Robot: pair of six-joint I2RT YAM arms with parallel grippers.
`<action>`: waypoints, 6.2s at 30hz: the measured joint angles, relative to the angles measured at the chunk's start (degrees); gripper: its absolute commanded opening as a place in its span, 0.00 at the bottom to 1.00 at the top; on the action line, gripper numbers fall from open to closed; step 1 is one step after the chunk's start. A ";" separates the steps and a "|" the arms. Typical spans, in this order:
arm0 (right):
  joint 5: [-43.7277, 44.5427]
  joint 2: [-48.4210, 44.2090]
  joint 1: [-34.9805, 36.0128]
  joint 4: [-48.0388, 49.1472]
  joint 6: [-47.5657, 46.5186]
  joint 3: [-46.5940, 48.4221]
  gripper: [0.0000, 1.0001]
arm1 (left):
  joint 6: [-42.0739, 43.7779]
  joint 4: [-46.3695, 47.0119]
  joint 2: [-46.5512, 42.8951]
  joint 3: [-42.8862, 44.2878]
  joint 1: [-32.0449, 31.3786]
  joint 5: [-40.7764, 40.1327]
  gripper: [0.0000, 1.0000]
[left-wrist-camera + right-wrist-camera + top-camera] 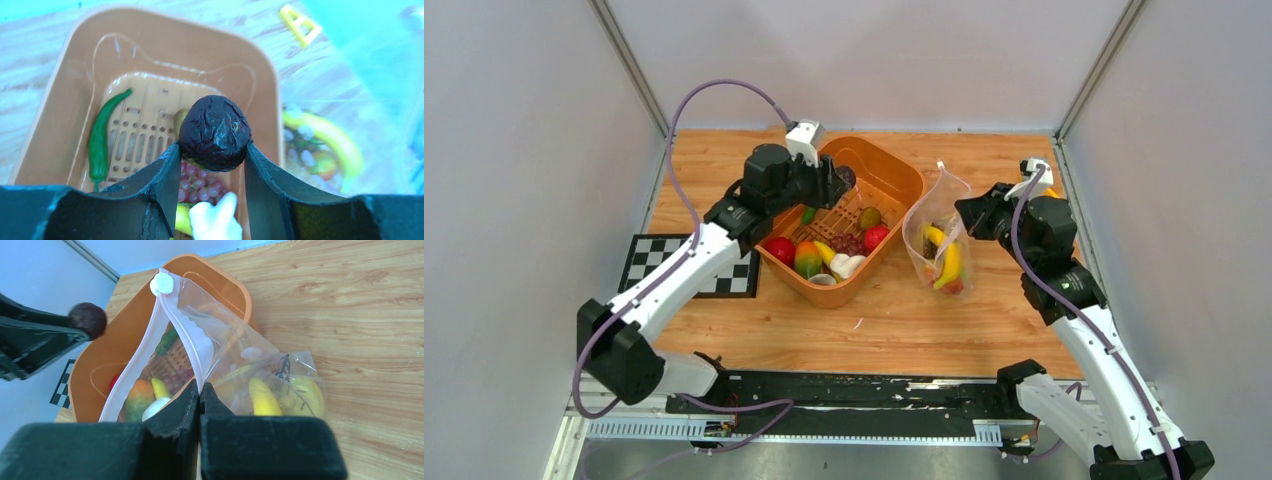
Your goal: Place the food in the zip-top bag and seal the zipper
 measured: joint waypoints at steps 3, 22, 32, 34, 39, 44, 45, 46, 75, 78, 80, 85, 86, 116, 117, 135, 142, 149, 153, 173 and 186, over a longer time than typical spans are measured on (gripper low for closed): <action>-0.11 0.09 0.00 0.17 0.02 0.00 0.00 | -0.92 2.40 -3.50 -0.55 -0.31 2.49 0.41; -3.21 0.81 0.00 0.72 0.66 0.00 0.00 | 5.09 9.68 -2.38 6.40 -17.31 15.17 0.44; -4.72 -0.02 0.00 0.68 0.63 0.00 0.00 | 12.15 2.19 6.91 11.82 -20.39 11.87 0.49; -4.96 -0.39 0.00 0.63 0.63 0.00 0.00 | 13.14 0.28 8.39 12.41 -20.57 10.43 0.51; -5.31 -0.98 0.00 0.55 0.61 0.00 0.00 | 13.97 -4.02 11.26 13.75 -20.61 1.66 0.66; -5.99 -1.05 0.00 0.52 0.42 0.00 0.00 | 14.14 -5.84 13.38 15.47 -20.61 -5.73 0.69; -6.08 -1.05 0.00 0.52 0.39 0.00 0.00 | 14.10 -5.79 13.53 15.47 -20.61 -6.67 0.70; -6.14 -1.05 0.00 0.52 0.39 0.00 0.00 | 14.05 -5.81 13.62 15.47 -20.61 -7.54 0.72; -3.91 -1.05 0.00 0.52 -0.50 0.00 0.00 | 12.50 3.56 -1.70 -2.56 -16.39 -15.23 1.00; -3.93 -1.05 0.04 0.50 -0.52 0.00 0.00 | 11.21 2.78 -1.70 -3.65 -14.32 -16.57 1.00; -3.96 -0.98 0.07 0.50 -0.55 0.00 0.00 | 9.99 1.73 -1.70 -3.67 -12.48 -16.79 1.00; -4.72 -0.61 0.61 0.50 -0.57 0.00 0.00 | 6.97 0.00 -1.20 -3.67 -7.39 -14.95 1.00; -5.09 -0.52 0.76 0.50 -0.55 0.00 0.00 | 6.19 0.09 -0.72 -3.65 -6.23 -13.79 1.00; -4.37 1.95 0.52 -0.28 -2.08 0.37 0.00 | 5.64 -2.19 -5.84 -2.86 2.10 8.20 1.00; -4.37 1.92 0.52 -0.28 -2.21 0.37 0.00 | 5.86 -3.91 -5.49 -2.86 2.73 5.55 1.00; -4.22 2.08 0.52 -0.28 -3.08 0.37 0.00 | 12.46 -22.84 20.44 0.76 4.55 5.16 1.00; -4.00 3.89 0.52 -0.22 -3.08 0.55 0.00 | 13.51 -23.02 22.47 2.62 1.99 3.69 0.89; -3.82 5.27 0.52 -0.11 -3.10 0.57 0.00 | 12.11 -18.40 23.96 3.10 -3.37 2.36 0.57; -1.68 5.11 0.52 -0.09 -3.32 0.57 0.00 | 9.57 -13.86 24.52 1.90 -5.55 2.08 0.54; 12.13 0.07 0.52 3.34 -6.05 -2.25 0.00 | 0.59 3.74 25.66 9.33 -5.22 1.90 0.92; 11.28 1.20 0.50 3.72 -6.01 -2.25 0.00 | 0.33 2.08 37.51 13.03 -5.14 2.69 0.96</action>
